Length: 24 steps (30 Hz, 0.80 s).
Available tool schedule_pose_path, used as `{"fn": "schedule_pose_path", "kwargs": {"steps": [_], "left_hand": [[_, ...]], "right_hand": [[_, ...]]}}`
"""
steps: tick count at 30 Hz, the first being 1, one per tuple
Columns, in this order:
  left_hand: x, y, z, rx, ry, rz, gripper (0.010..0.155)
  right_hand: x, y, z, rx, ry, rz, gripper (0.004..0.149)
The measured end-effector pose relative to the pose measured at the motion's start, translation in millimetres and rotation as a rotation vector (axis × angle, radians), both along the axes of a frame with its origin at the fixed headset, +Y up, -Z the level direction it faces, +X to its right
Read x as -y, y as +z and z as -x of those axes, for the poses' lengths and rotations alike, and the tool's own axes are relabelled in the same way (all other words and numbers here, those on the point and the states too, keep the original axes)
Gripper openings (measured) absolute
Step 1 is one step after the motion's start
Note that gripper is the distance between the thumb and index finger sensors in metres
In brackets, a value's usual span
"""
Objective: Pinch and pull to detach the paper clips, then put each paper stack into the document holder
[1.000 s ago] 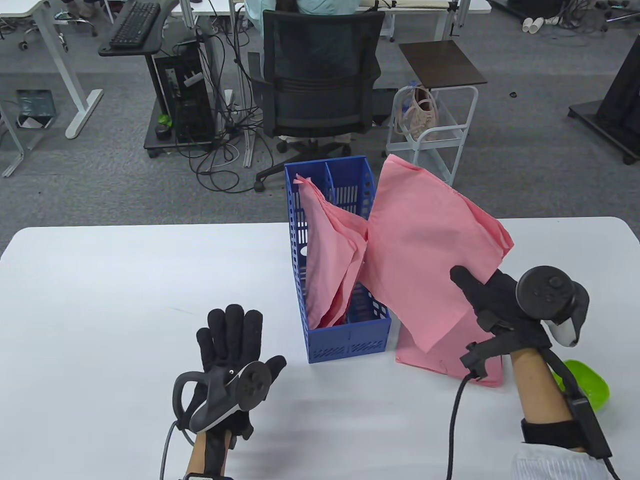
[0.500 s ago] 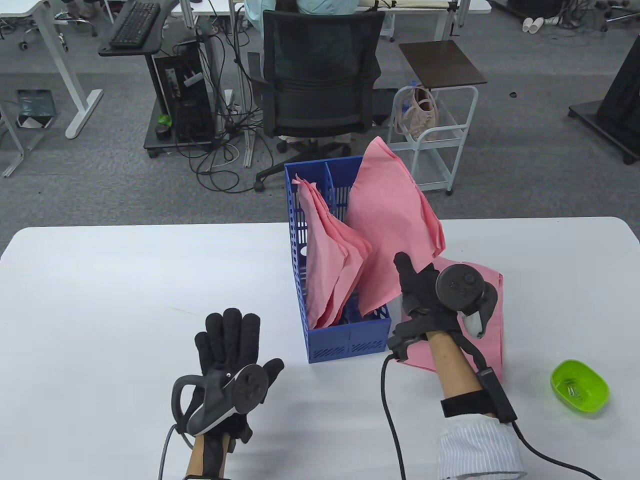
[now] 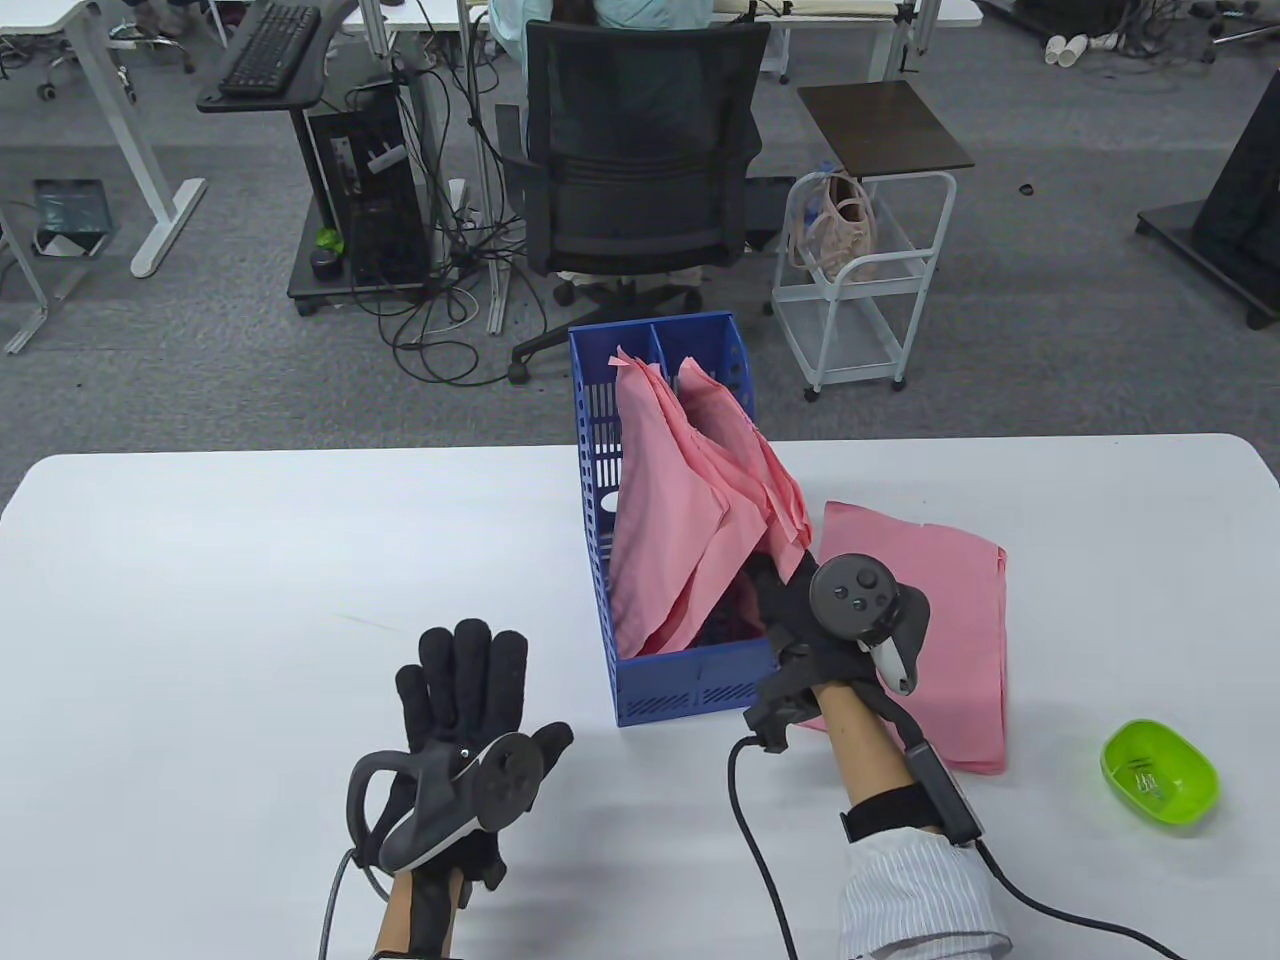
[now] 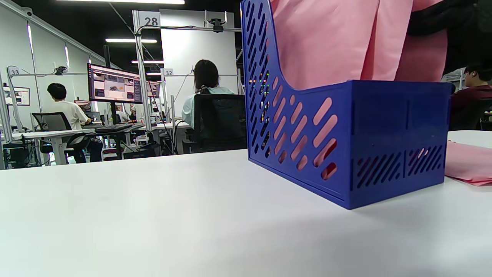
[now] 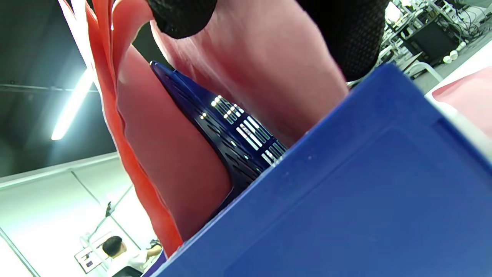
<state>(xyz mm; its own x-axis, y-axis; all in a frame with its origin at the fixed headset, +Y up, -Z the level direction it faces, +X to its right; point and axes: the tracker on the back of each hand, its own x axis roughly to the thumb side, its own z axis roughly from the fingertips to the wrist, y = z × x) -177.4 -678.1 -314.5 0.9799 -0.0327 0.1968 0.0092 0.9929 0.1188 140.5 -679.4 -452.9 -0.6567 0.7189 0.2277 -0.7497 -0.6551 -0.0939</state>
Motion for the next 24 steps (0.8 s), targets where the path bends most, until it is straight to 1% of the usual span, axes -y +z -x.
{"fn": "schedule_pose_path", "kwargs": {"steps": [3,5,7,8,12,14,16,17,20,24], "left_hand": [[0,0,0,-0.003,-0.008,0.003,0.089],[2,0,0,-0.007,-0.022,0.008,0.089],[3,-1,-1,-0.008,-0.035,0.016,0.089],[4,-1,-2,-0.007,-0.039,0.02,0.089],[6,-2,-4,-0.004,-0.061,0.034,0.089],[8,-3,-5,-0.002,-0.072,0.041,0.089],[9,-3,-6,0.0,-0.078,0.046,0.089],[10,-4,-7,0.001,-0.081,0.05,0.089],[12,-4,-9,0.004,-0.092,0.061,0.089],[14,-5,-11,0.008,-0.114,0.071,0.089]], "right_hand": [[-8,4,-9,0.001,0.058,-0.018,0.061],[-14,8,-17,-0.03,0.135,0.024,0.067],[-19,12,-27,-0.109,0.25,0.103,0.073],[-21,16,-34,-0.154,0.338,0.136,0.074],[-22,28,-61,-0.181,0.614,0.197,0.076],[-17,32,-76,-0.209,0.752,0.256,0.076],[-9,36,-93,-0.167,0.852,0.339,0.077],[-3,38,-103,-0.139,0.898,0.399,0.077],[13,40,-124,-0.111,0.979,0.54,0.08],[38,41,-148,-0.068,1.022,0.675,0.079]]}}
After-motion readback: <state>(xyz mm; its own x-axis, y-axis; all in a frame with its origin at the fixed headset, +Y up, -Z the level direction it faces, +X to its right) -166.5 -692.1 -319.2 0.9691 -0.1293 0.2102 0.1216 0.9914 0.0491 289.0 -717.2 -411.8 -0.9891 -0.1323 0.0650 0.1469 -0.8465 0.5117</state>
